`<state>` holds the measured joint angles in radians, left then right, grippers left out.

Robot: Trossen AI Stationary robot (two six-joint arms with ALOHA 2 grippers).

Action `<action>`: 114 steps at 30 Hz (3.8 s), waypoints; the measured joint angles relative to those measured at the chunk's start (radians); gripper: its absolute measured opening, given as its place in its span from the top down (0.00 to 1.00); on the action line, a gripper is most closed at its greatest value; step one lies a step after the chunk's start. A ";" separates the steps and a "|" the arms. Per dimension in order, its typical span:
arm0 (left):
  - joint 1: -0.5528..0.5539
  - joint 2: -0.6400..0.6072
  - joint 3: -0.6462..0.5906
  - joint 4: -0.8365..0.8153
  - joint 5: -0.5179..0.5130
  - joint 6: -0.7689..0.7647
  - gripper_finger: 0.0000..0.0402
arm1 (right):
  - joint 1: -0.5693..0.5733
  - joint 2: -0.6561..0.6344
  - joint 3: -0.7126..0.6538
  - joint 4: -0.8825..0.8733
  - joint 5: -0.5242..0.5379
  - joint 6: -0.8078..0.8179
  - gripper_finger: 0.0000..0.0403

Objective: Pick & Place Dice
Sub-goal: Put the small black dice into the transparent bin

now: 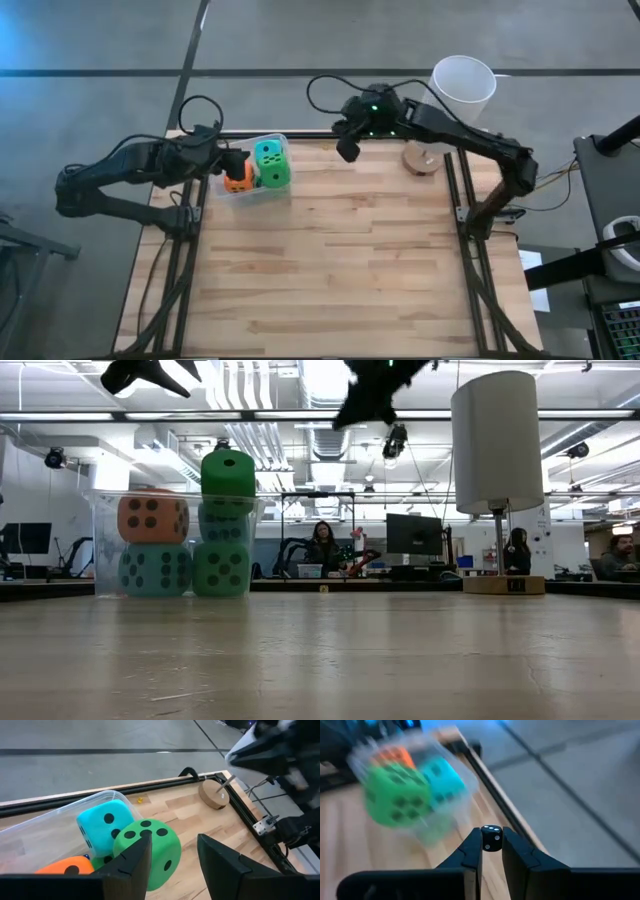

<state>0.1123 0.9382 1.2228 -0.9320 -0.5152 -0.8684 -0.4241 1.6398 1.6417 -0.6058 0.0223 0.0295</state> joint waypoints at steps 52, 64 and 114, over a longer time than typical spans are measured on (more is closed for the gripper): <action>0.001 0.065 -0.001 0.408 0.388 -0.183 0.69 | 0.265 0.138 -0.012 0.751 -0.245 -0.402 0.89; 0.001 0.081 -0.002 0.449 0.430 -0.152 0.69 | 0.277 0.138 -0.012 0.753 -0.266 -0.408 0.89; 0.082 0.020 -0.002 0.209 0.329 -0.060 0.87 | 0.283 0.001 -0.010 0.579 -0.256 -0.377 0.55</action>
<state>0.1945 0.9581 1.2209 -0.7228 -0.1867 -0.9283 -0.1413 1.6410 1.6314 -0.0267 -0.2338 -0.3474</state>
